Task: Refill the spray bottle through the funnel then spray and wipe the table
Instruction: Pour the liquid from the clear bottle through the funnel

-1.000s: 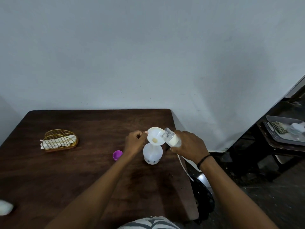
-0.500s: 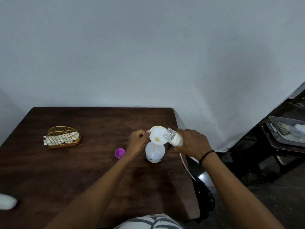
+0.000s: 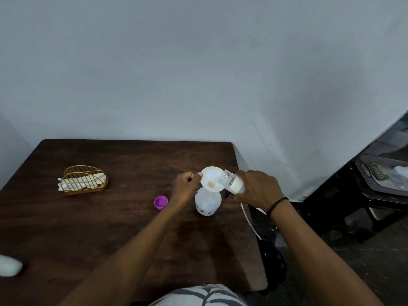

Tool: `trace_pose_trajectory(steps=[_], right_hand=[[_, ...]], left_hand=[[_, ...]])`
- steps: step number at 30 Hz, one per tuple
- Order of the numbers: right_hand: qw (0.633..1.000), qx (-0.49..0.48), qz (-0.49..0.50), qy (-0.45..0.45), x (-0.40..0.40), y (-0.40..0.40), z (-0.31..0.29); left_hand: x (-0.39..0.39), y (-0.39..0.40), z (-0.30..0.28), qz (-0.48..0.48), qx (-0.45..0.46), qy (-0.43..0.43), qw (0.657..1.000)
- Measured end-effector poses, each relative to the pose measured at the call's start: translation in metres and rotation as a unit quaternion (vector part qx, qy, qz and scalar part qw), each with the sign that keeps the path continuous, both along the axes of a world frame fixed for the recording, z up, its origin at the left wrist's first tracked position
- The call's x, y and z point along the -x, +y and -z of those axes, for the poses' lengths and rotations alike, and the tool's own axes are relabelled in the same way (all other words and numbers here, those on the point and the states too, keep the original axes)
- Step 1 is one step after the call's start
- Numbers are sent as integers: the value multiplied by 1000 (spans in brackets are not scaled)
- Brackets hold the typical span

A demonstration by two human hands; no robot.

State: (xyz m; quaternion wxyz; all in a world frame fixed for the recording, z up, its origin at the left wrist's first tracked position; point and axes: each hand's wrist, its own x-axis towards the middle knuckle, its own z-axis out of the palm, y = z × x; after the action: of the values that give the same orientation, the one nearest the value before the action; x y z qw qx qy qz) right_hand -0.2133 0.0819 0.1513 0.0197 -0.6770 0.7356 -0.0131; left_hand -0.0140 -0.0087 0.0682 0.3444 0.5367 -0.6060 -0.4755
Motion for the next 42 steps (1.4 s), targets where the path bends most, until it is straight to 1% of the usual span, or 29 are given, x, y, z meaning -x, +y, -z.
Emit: trace_pose_trajectory(steps=[20, 28, 42], right_hand=[[999, -22, 11, 38, -9, -1, -7], [998, -40, 14, 54, -12, -1, -8], [997, -37, 12, 71, -14, -3, -10]], left_hand=[[2, -3, -1, -5, 0, 6, 1000], [0, -4, 1, 6, 0, 16, 1000], [1, -1, -5, 10, -15, 50, 999]])
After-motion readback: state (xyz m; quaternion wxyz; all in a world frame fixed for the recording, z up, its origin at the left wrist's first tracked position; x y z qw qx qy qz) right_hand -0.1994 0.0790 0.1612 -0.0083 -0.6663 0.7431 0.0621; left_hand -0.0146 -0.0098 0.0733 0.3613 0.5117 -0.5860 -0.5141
